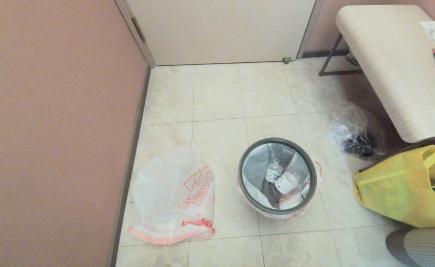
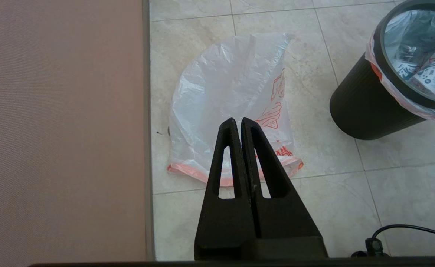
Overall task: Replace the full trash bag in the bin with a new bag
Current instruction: Place the trash can ring on the floor
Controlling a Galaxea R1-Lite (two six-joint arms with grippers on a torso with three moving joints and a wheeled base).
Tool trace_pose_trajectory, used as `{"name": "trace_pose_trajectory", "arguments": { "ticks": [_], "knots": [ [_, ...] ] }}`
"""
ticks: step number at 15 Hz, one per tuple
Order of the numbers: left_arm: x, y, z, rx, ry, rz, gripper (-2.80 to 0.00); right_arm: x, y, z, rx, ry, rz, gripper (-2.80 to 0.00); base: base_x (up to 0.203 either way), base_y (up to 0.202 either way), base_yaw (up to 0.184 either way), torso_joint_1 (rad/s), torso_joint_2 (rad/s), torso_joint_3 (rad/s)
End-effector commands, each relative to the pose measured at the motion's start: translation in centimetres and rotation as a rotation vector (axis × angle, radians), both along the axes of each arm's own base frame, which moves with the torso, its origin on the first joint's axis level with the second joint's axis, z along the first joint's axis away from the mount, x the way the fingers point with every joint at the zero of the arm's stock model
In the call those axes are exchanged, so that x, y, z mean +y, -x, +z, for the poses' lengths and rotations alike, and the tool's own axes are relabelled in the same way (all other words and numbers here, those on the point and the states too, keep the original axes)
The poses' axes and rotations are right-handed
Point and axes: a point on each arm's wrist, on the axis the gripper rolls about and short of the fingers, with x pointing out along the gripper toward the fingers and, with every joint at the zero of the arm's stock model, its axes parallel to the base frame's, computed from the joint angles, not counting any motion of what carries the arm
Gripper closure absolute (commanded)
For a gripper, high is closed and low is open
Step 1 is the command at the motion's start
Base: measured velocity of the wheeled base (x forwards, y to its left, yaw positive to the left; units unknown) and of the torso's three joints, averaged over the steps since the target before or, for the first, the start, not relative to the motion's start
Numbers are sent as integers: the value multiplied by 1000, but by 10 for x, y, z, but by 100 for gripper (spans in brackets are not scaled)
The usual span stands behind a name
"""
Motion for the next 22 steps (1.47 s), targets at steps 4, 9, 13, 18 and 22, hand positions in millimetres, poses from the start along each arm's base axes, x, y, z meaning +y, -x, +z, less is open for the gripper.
{"name": "trace_pose_trajectory", "arguments": {
  "ticks": [4, 9, 13, 18, 22],
  "knots": [
    [0, 0, -1, 5, 0, 0, 0, -1, -58, 62, 154, 13, -38, 0, 0, 0, 0, 0, 0, 0],
    [0, 0, -1, 5, 0, 0, 0, 6, -151, 72, 399, 20, 11, 0, 0, 0, 0, 0, 0, 0],
    [0, 0, -1, 5, 0, 0, 0, 34, -241, 29, 587, 52, 28, 0, 0, 0, 0, 0, 0, 0],
    [0, 0, -1, 5, 0, 0, 0, 59, -322, -40, 649, 77, 2, 0, 0, 0, 0, 0, 0, 0],
    [0, 0, -1, 5, 0, 0, 0, 76, -357, -69, 687, 95, 23, 0, 0, 0, 0, 0, 0, 0]
  ]
}}
